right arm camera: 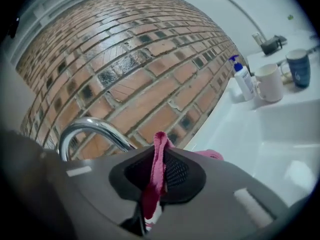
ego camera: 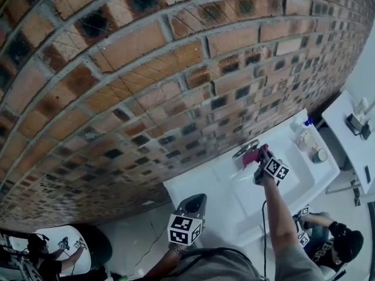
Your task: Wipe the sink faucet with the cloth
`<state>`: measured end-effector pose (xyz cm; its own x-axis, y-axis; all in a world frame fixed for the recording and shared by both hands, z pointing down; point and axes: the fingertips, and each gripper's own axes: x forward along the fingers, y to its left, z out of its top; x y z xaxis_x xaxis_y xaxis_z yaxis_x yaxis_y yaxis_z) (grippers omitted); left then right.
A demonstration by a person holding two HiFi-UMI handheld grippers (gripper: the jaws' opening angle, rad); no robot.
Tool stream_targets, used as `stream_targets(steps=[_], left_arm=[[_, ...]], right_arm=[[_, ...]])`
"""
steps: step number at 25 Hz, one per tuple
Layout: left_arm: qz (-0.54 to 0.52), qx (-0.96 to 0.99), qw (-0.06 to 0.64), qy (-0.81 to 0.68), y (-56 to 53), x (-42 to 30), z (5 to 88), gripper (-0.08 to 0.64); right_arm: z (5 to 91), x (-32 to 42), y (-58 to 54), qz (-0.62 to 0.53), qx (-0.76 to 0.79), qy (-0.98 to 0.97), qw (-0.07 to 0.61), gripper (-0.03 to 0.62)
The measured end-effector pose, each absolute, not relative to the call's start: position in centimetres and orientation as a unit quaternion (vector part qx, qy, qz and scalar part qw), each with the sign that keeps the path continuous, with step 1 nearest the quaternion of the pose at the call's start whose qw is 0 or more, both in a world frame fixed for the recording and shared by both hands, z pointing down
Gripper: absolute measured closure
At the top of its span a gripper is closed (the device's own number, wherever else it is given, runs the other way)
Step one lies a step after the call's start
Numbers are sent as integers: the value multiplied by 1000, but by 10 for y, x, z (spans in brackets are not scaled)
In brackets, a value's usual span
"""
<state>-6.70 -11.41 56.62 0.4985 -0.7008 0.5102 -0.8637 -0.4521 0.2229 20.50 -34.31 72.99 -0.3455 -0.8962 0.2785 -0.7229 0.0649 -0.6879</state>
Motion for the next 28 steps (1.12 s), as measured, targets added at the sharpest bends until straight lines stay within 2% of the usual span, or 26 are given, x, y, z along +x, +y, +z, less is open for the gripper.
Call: stream_targets(steps=[3, 5, 9, 12, 18, 20, 24, 25, 26, 27, 28], left_arm=[[174, 833, 231, -471, -113, -70, 564, 540], [171, 834, 230, -471, -112, -71, 562, 540], [165, 833, 230, -476, -112, -76, 559, 540], [161, 833, 232, -477, -113, -76, 560, 540], [160, 844, 226, -460, -110, -61, 559, 540], [160, 846, 225, -457, -111, -58, 560, 540], [160, 847, 222, -455, -110, -57, 557, 540], [161, 847, 222, -455, -109, -57, 555, 540], [161, 847, 221, -456, -108, -58, 554, 540], [161, 846, 221, -457, -106, -60, 553, 540], [162, 845, 221, -459, -105, -63, 553, 540]], right_arm=[[713, 212, -351, -426, -518, 700, 247, 565], [690, 219, -352, -416, -475, 710, 313, 566], [614, 202, -344, -349, -356, 790, 358, 568], [568, 162, -329, -309, -300, 847, 311, 566], [564, 88, -292, -212, -299, 924, 110, 568], [581, 59, -273, -183, -272, 944, 34, 568], [677, 16, -233, -160, -238, 942, -176, 568], [702, 18, -229, -176, -251, 931, -198, 568], [719, 25, -229, -207, -275, 920, -185, 568], [724, 38, -232, -250, -305, 909, -136, 568], [717, 54, -240, -296, -334, 893, -57, 568]])
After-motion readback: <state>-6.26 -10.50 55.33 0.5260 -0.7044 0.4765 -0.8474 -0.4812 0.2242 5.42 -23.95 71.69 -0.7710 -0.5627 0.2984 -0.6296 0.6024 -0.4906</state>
